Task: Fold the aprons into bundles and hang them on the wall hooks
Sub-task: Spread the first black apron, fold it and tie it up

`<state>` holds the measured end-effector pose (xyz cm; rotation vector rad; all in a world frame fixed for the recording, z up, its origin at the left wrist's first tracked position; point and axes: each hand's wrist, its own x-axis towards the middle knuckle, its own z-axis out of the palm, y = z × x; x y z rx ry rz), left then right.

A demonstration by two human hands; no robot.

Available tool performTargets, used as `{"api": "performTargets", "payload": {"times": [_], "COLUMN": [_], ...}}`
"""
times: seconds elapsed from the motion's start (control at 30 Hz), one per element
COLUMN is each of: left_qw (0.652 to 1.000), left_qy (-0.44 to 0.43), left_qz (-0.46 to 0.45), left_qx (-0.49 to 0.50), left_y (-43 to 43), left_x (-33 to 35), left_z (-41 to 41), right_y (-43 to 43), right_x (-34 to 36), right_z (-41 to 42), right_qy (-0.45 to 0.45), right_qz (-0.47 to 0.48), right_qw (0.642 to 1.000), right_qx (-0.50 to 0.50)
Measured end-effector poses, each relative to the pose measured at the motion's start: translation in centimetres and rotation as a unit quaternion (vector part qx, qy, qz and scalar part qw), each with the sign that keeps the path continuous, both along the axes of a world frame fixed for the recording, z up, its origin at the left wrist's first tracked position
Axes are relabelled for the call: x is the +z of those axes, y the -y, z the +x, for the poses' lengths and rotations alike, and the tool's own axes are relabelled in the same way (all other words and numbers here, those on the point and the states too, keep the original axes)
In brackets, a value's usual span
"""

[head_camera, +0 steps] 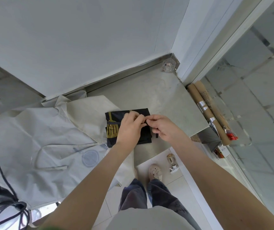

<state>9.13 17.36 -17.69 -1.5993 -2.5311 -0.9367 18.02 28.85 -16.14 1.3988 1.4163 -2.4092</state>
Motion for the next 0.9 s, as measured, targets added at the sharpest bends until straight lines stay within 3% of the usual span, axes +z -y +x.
{"api": "performTargets", "payload": {"times": [0.07,0.17,0.37,0.53,0.9], "left_qw": [0.995,0.974,0.905,0.856,0.817], "left_qy": [0.068,0.177,0.400,0.443,0.504], "left_qz": [-0.036,-0.105,-0.077,-0.105,-0.057], "left_qx": [0.070,0.096,0.125,0.244,0.275], "left_y": [0.2,0.4,1.1,2.2,2.8], "left_x": [-0.2,0.1,0.8,0.0,0.5], "left_z": [0.6,0.9,0.2,-0.2,-0.8], "right_y": [0.1,0.1,0.8,0.7,1.1], "right_x": [-0.1,-0.5,-1.5,-1.5,-2.3], "right_z": [0.0,-0.2,-0.3,-1.0,-2.1], "right_qy": [0.039,0.059,-0.001,0.051,0.112], "right_qz": [0.045,0.097,0.012,-0.002,0.027], "right_qw": [0.998,0.993,0.992,0.962,0.954], "right_qx": [0.008,-0.018,-0.129,-0.267,-0.278]}}
